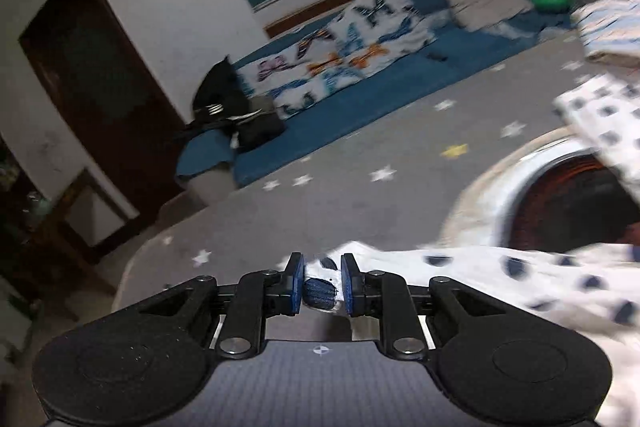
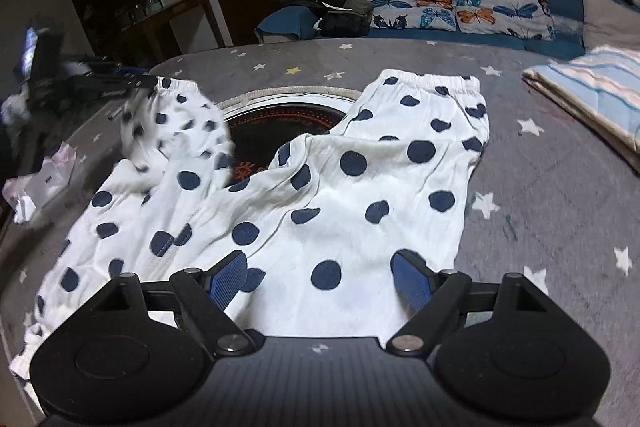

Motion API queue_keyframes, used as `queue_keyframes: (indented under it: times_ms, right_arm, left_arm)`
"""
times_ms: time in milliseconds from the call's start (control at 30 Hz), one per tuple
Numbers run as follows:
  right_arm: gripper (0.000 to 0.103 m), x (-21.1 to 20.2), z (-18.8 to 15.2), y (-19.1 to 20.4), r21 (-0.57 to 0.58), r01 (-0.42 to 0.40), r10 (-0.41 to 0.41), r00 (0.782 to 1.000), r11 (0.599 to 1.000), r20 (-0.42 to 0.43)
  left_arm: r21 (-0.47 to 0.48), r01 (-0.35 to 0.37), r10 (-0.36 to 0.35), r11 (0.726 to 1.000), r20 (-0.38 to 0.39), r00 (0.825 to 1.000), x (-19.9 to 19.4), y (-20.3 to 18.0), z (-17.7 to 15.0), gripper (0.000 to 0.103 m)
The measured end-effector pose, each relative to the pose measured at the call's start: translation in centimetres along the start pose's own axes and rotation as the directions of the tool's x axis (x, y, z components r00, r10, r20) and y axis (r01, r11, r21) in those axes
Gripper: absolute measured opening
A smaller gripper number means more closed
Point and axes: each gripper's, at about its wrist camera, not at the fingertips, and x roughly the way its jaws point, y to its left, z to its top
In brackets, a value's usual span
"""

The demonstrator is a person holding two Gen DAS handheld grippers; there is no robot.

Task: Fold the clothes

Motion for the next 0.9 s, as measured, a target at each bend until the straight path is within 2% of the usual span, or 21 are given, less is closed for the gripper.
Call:
queue_keyframes:
  times_ms: [267,400,467,533,600,733,833,900]
  right_arm:
    - [0.082,1.3,1.1,-0.5,-0.027,0.008,-0.008,1.000,1.000,-0.008]
    - [0.082,1.8,1.6,-1.1,-0.027,0.013,-0.013,1.000,1.000,-0.005]
    - [0.082,1.9,2.0,-1.3,-0.032,0.012,-0.012,1.000,0.999,0.001]
    - [0.082,2.0,2.4,-1.3,-0.039,0.008,-0.008,1.000,0.999,0.008]
    - [0.082,2.2,2.9,-1.4,-0.045,0.005,-0.004,1.000,0.999,0.014]
    - [0.082,3.4,4.1,-1.5,-0.052,0.012,-0.011,1.000,0.999,0.018]
    - [0.082,4.3,4.7,-1.9,-0.054,0.019,-0.019,1.000,0.998,0.012]
    - [0.082,4.9,5.2,-2.1,-0.058,0.024,-0.024,1.000,0.998,0.007]
  left_arm:
    - [0.067,-0.113,0.118,0.991,-0.063,0.991,5.6,1.6,-1.7,0.024]
    - [0.007,-0.120,0.120,0.993,-0.064,0.991,5.7,2.6,-1.2,0.028]
    - [-0.025,-0.114,0.113,0.993,-0.038,0.993,4.8,3.0,-0.7,0.028]
    - [-0.057,-0.078,0.078,0.995,-0.005,0.997,3.4,3.5,-0.1,0.028]
    - [-0.092,0.007,-0.007,0.996,0.006,1.000,2.5,3.6,0.2,0.025]
    - [-0.064,0.142,-0.146,0.988,-0.052,0.988,3.0,2.1,0.3,0.014]
    - [-0.061,0.172,-0.178,0.983,-0.105,0.979,5.0,1.2,0.2,0.012]
    - [-0.043,0.171,-0.175,0.984,-0.089,0.981,5.5,0.9,0.4,0.012]
